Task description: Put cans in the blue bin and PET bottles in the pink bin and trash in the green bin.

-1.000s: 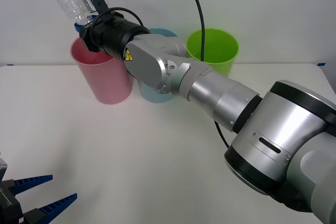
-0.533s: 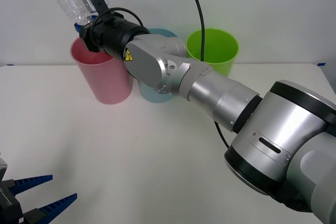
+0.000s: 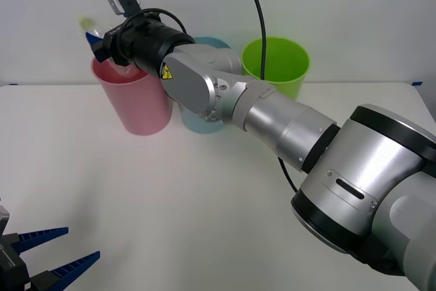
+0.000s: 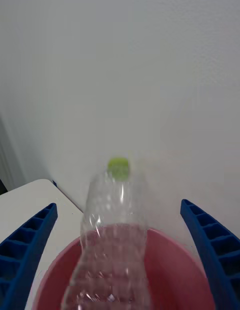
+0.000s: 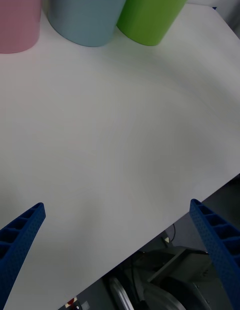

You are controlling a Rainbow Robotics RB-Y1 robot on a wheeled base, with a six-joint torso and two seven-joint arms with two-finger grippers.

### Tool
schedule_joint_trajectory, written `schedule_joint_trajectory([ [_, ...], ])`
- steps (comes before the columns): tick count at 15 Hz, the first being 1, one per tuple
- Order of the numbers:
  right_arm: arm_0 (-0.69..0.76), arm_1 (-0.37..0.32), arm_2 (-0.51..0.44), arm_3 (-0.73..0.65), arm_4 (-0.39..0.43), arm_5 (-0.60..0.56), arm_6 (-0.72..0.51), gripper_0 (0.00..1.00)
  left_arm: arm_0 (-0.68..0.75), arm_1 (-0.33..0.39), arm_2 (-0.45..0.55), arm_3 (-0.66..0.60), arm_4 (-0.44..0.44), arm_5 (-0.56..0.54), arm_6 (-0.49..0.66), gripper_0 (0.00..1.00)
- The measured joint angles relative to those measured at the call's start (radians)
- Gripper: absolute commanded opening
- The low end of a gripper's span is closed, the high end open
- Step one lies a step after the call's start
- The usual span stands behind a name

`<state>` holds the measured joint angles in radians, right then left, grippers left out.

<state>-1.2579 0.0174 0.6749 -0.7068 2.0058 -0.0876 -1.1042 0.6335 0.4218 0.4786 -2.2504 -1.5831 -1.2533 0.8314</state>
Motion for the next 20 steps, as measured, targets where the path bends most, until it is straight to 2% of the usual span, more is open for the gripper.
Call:
schedule_joint_trajectory([
  [20, 0.0, 0.0, 0.0, -0.004, -0.003, 0.001, 0.009, 0.94, 0.0, 0.0, 0.0, 0.0, 0.0, 0.0, 0.0, 1.0],
])
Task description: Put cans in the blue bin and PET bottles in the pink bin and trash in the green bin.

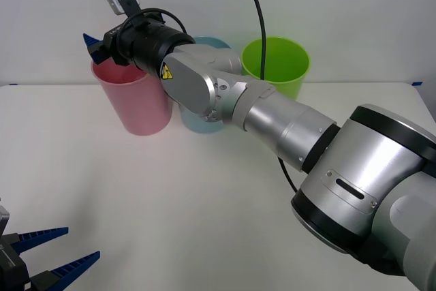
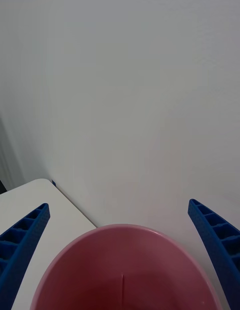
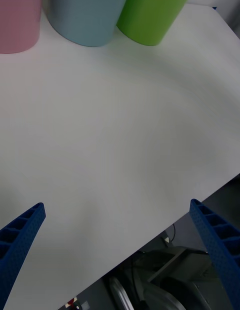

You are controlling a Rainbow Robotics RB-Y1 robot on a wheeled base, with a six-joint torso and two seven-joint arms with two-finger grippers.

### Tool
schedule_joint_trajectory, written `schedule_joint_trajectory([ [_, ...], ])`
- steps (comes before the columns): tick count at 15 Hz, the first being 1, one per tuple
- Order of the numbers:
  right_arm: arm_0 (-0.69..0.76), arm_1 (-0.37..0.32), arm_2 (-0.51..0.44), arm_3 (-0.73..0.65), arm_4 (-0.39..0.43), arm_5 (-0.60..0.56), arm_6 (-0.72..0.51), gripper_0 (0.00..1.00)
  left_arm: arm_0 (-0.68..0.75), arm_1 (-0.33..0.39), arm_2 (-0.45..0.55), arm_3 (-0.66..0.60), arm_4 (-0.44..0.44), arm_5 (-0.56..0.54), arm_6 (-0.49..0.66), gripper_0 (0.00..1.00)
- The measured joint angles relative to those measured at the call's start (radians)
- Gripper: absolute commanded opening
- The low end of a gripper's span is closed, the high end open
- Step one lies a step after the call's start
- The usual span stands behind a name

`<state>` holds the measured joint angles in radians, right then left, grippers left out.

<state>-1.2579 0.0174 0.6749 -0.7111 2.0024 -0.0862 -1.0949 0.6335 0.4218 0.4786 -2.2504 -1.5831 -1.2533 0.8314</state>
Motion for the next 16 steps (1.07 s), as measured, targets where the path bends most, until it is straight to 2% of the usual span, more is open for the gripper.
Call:
schedule_joint_trajectory([
  [5, 0.031, 0.0, -0.003, -0.144, -0.02, -0.038, -0.014, 0.94, 0.0, 0.0, 0.0, 0.0, 0.0, 0.0, 0.0, 1.0],
  [9, 0.218, -0.011, -0.004, -0.501, -0.008, -0.176, -0.003, 0.94, 0.0, 0.0, 0.0, 0.0, 0.0, 0.0, 0.0, 1.0],
  [11, 0.325, -0.094, -0.003, -0.689, -0.008, -0.234, -0.002, 0.94, 0.0, 0.0, 0.0, 0.0, 0.0, 0.0, 0.0, 1.0],
  [16, 0.532, -0.274, -0.003, -0.995, -0.006, -0.25, 0.012, 0.94, 0.0, 0.0, 0.0, 0.0, 0.0, 0.0, 0.0, 1.0],
])
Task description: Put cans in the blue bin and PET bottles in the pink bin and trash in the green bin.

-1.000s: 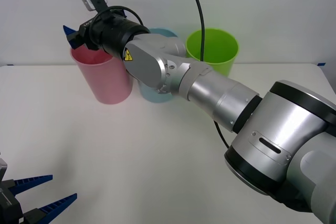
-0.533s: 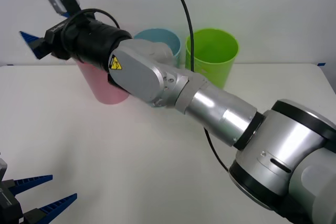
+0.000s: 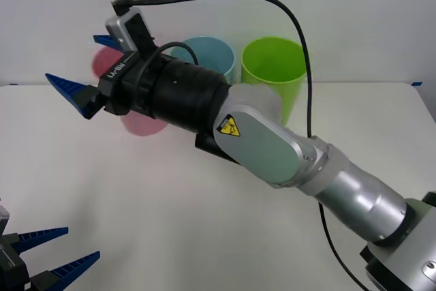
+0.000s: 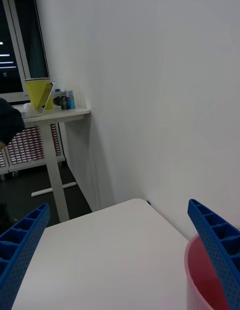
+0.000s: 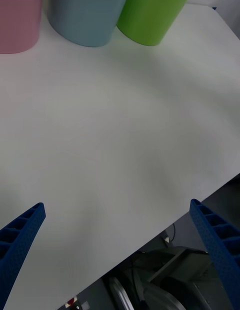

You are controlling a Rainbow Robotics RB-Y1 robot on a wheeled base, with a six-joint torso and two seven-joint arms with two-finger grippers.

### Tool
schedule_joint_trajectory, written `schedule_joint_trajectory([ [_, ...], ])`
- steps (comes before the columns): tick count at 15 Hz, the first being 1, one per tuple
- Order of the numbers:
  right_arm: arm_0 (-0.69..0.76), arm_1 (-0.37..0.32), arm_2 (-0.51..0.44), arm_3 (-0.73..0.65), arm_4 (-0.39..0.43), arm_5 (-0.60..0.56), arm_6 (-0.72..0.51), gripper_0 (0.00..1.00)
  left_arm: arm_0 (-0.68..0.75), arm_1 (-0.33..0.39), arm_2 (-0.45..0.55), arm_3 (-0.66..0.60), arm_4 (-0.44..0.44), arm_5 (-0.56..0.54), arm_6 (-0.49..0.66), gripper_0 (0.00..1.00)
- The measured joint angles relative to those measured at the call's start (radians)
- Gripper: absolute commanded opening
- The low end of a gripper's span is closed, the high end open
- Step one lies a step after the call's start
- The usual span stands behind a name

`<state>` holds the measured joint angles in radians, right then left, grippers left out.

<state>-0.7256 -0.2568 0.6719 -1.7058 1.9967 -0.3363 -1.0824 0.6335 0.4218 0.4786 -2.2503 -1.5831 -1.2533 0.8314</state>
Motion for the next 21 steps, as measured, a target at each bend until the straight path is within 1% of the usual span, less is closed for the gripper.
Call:
schedule_joint_trajectory([
  [4, 0.173, -0.131, -0.023, -0.178, 0.01, -0.009, 0.023, 0.94, 0.0, 0.0, 0.0, 0.0, 0.0, 0.0, 0.0, 1.0],
  [6, 0.256, -0.176, -0.074, -0.25, 0.011, -0.067, 0.04, 0.94, 0.0, 0.0, 0.0, 0.0, 0.0, 0.0, 0.0, 1.0],
  [8, 0.344, -0.202, -0.124, -0.301, 0.011, -0.106, 0.058, 0.94, 0.0, 0.0, 0.0, 0.0, 0.0, 0.0, 0.0, 1.0],
  [10, 0.432, -0.199, -0.176, -0.324, 0.011, -0.14, 0.095, 0.94, 0.0, 0.0, 0.0, 0.0, 0.0, 0.0, 0.0, 1.0],
  [11, 0.467, -0.188, -0.216, -0.329, 0.003, -0.18, 0.14, 0.94, 0.0, 0.0, 0.0, 0.0, 0.0, 0.0, 0.0, 1.0],
  [13, 0.529, -0.162, -0.306, -0.33, -0.061, -0.279, 0.256, 0.94, 0.0, 0.0, 0.0, 0.0, 0.0, 0.0, 0.0, 1.0],
  [15, 0.569, -0.13, -0.37, -0.33, -0.124, -0.392, 0.353, 0.94, 0.0, 0.0, 0.0, 0.0, 0.0, 0.0, 0.0, 1.0],
  [17, 0.594, -0.112, -0.415, -0.33, -0.192, -0.5, 0.424, 0.94, 0.0, 0.0, 0.0, 0.0, 0.0, 0.0, 0.0, 1.0],
  [19, 0.616, -0.099, -0.472, -0.329, -0.24, -0.623, 0.466, 0.94, 0.0, 0.0, 0.0, 0.0, 0.0, 0.0, 0.0, 1.0],
  [21, 0.638, -0.071, -0.555, -0.329, -0.263, -0.786, 0.486, 0.94, 0.0, 0.0, 0.0, 0.0, 0.0, 0.0, 0.0, 1.0],
])
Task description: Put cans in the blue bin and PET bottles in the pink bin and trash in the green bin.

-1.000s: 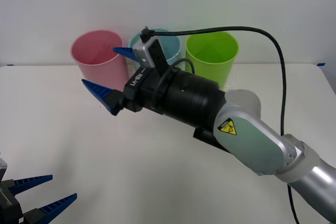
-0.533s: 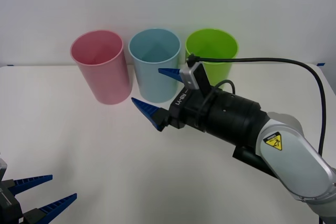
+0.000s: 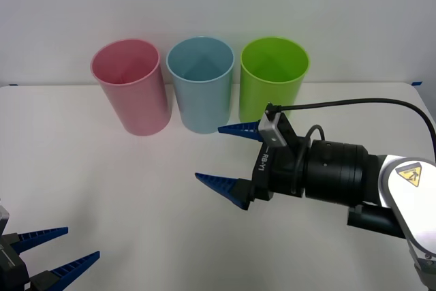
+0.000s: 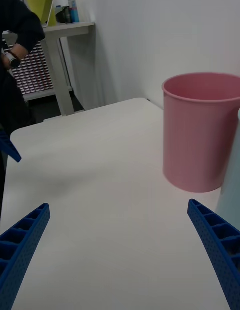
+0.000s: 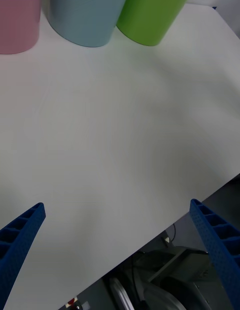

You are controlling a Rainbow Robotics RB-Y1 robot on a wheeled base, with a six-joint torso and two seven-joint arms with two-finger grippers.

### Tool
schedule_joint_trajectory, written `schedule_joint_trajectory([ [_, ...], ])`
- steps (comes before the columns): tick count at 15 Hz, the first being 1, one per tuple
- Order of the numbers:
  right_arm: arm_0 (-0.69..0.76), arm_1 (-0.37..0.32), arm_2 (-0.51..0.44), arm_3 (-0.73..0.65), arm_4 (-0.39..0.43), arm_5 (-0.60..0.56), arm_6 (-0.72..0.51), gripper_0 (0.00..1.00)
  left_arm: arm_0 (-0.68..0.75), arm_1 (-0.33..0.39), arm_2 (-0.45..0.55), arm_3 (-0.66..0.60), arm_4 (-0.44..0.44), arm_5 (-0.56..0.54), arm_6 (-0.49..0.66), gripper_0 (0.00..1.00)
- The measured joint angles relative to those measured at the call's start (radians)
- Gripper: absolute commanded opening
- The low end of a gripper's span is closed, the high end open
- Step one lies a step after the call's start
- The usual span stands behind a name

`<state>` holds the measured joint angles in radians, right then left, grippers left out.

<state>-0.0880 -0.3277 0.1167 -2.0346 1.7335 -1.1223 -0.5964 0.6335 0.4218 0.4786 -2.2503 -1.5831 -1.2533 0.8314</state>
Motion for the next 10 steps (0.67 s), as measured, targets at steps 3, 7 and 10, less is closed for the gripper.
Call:
schedule_joint_trajectory([
  [3, 0.027, 0.028, -0.116, 0.0, -0.008, -0.197, 0.019, 0.94, 0.0, 0.0, 0.0, 0.0, 0.0, 0.0, 0.0, 1.0],
  [7, 0.057, 0.032, -0.195, 0.073, -0.055, -0.364, 0.055, 0.95, 0.0, 0.0, 0.0, 0.0, 0.0, 0.0, 0.0, 1.0],
  [10, 0.063, 0.031, -0.236, 0.187, -0.09, -0.417, 0.168, 0.94, 0.0, 0.0, 0.0, 0.0, 0.0, 0.0, 0.0, 1.0],
])
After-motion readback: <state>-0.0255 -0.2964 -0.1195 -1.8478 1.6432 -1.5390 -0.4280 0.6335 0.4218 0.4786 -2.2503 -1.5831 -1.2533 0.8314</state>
